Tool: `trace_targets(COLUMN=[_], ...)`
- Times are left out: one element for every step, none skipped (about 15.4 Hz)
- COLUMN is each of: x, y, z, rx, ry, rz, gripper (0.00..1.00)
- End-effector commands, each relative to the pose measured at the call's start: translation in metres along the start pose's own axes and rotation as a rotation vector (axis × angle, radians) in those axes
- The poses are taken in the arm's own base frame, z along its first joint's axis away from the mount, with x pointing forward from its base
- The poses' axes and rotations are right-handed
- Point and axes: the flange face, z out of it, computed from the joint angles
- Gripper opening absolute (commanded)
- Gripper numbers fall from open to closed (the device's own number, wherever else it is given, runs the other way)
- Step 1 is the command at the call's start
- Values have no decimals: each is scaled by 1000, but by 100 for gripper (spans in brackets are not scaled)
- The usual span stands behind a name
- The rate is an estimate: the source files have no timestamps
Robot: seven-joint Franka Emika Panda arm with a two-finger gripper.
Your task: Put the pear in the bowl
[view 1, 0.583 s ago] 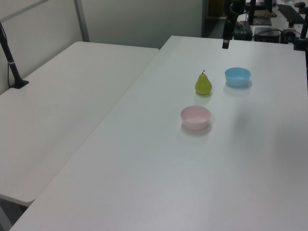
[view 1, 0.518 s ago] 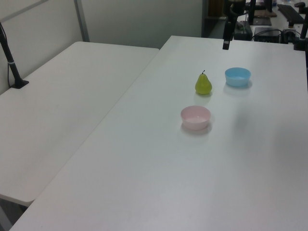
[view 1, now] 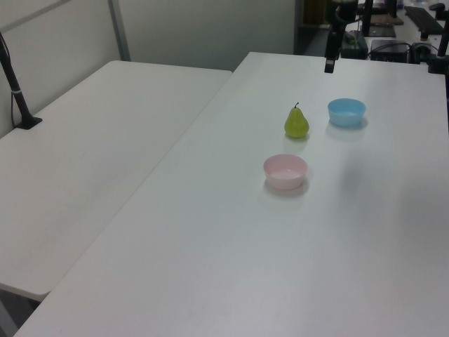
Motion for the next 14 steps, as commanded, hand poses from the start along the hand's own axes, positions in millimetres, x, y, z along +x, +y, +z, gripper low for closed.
trace_targets(x=[-5,-5,-5,-5,-5,-5,-5,-5,-5,-5,-6,-6,-7,-7], y=[-1,-1,0,0,0,0,1,1,1,1,1,1,0,1], z=[0,0,0,0,-1,-1,-1,-2,-4,-4,-4,-3,-2,-1], rx=[-8,-8,-8,-8,-8,-8,-7,-7,-8,-9,-8,-11,-12,-11], ry=[0,0,0,0,0,0,1,3,4,6,0,-7,-17,-21], rz=[-24,-24,-22,-22,-22,-21,-20,-22,-25,-27,-32,-51,-93,-143], gripper=[100,100,100,100,100,100,100,100,100,100,100,100,100,100])
